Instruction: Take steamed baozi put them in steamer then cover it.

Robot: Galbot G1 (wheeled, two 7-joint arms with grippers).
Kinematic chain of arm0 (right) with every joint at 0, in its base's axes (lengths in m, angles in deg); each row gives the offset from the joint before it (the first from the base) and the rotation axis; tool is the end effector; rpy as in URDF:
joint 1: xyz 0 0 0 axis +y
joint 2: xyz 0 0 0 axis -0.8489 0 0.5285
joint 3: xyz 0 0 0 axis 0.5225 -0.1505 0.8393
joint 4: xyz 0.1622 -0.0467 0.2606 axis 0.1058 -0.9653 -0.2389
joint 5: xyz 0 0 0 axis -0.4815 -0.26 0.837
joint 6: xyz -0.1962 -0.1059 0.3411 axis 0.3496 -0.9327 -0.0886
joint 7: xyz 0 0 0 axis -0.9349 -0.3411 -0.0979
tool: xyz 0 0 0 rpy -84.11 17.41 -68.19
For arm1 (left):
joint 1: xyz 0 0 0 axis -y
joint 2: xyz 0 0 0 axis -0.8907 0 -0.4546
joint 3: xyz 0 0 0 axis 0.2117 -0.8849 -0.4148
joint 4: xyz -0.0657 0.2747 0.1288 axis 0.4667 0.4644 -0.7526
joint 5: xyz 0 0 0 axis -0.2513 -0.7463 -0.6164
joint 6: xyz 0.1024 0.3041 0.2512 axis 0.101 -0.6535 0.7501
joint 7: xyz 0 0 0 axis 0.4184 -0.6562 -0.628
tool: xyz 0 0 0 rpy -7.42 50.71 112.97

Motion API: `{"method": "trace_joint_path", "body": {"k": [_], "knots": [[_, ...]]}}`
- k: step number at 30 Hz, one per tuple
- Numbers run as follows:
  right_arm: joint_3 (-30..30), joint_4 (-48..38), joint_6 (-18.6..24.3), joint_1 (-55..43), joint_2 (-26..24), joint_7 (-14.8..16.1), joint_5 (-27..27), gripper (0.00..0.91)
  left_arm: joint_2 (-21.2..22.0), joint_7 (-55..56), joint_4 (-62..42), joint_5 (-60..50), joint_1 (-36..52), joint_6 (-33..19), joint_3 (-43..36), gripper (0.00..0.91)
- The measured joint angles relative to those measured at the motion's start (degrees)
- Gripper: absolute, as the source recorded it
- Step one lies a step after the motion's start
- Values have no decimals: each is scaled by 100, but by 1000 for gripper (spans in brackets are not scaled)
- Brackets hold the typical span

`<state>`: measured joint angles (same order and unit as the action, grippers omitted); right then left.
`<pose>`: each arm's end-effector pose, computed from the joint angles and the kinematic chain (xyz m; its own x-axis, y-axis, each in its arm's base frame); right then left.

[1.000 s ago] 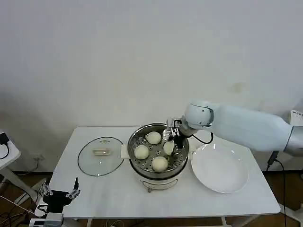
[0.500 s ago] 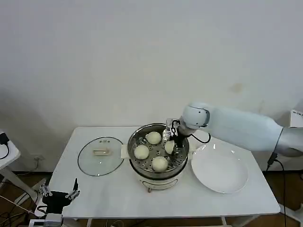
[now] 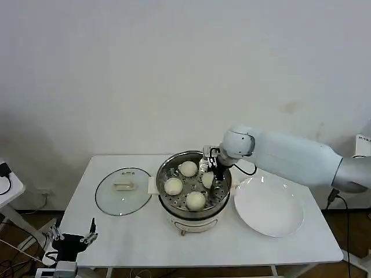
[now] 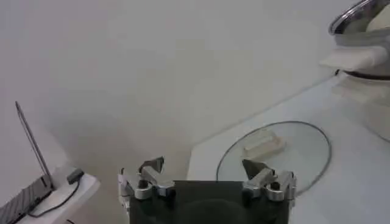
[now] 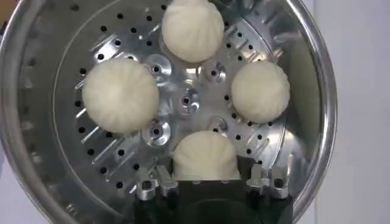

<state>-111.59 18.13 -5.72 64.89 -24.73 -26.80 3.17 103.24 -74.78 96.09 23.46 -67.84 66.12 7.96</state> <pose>0.5313 0.1151 -0.1271 -0.2283 -0.2176 0.9490 -0.9635 -0.0896 -0.2523 0.2107 0.0841 -0.2463 -0.9452 -0.2370 0.2245 -0.0862 0.8445 0.5286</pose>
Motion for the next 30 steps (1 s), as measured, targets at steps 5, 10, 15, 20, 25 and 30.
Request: {"method": "trace_joint_path", "body": {"k": [5,10,15,20,25,30], "knots": [[50,57,5,-60,-70,-41,16,907,-6,8,2,24,-6,1,8,907],[153,290,-27,-139,-242,-151,99,907,-3,9,20,31,7,12,-14,907],[321,742,-79,-165,-561,-277,218,907,-7,16,20,32,32,30,-61,907],[468,1214,-49,-132,-1006,-413,296,907,4,16,59,8,40,41,-116,907],[850,1665,51,97,-1549,-748,369,907,28,16,67,5,30,40,-119,907],[1732,2109,249,863,-2087,-1434,389,907,47,16,69,-28,41,37,-119,907]]}}
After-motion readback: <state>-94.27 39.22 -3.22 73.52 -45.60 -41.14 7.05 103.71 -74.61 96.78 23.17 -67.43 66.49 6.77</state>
